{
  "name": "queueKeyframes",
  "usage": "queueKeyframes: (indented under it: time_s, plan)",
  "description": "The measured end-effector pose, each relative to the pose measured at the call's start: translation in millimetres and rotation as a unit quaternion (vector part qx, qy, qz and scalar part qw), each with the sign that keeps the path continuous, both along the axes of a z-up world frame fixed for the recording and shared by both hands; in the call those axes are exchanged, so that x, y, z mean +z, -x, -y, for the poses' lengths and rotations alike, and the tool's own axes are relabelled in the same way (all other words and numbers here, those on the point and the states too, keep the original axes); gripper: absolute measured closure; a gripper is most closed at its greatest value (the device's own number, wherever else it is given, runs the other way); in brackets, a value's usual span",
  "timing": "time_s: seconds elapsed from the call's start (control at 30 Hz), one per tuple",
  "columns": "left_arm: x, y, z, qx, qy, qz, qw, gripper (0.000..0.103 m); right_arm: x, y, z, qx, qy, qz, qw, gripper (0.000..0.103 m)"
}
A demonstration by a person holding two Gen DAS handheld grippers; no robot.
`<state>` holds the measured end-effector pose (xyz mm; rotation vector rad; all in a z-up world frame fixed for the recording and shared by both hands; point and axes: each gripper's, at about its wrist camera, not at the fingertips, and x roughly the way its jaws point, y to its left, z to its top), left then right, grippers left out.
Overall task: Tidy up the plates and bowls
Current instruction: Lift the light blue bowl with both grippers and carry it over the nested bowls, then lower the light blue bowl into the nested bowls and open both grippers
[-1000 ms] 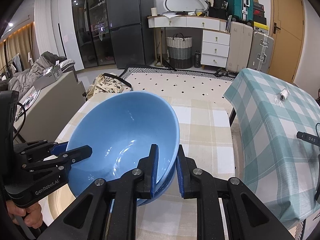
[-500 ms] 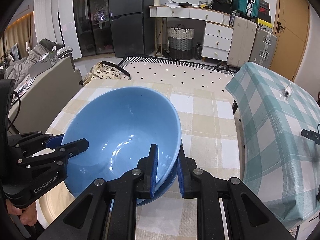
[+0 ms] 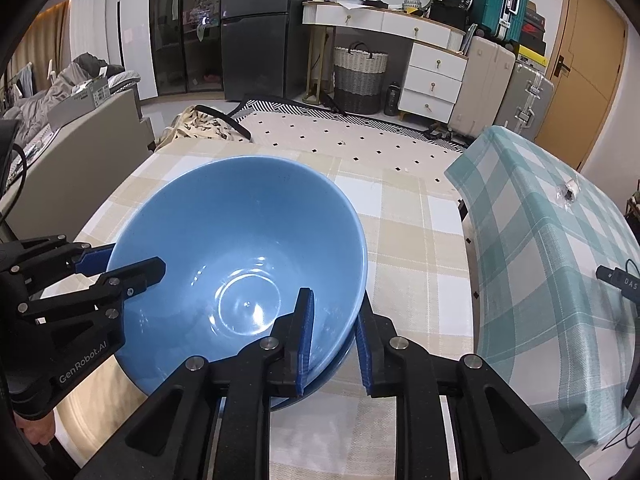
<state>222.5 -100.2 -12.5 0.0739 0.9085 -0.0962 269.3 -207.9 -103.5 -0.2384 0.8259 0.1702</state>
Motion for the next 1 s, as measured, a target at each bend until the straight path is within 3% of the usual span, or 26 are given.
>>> queueKeyframes:
  time_s: [0.4,0.6,0.77,1.0]
  plan:
    - [-5,-1,7,-0.004,-0.032,0.005,0.9995,0.08,-8,0,-5,0.0,0.034,0.006,0.999,0.081]
    - [-7,-1,10,-0.007,-0.045,0.006,0.9989,0.08,-14,4,-13,0.0,0.083,0.02,0.996,0.08]
    - [-8,-2,11,-0.01,-0.054,0.005,0.9985,0.08,-18,3,-15,0.0,0.091,0.021,0.996,0.074]
    - [-9,-3,11,-0.011,-0.053,0.002,0.9986,0.08,-20,1,-14,-0.003,0.091,0.02,0.996,0.073]
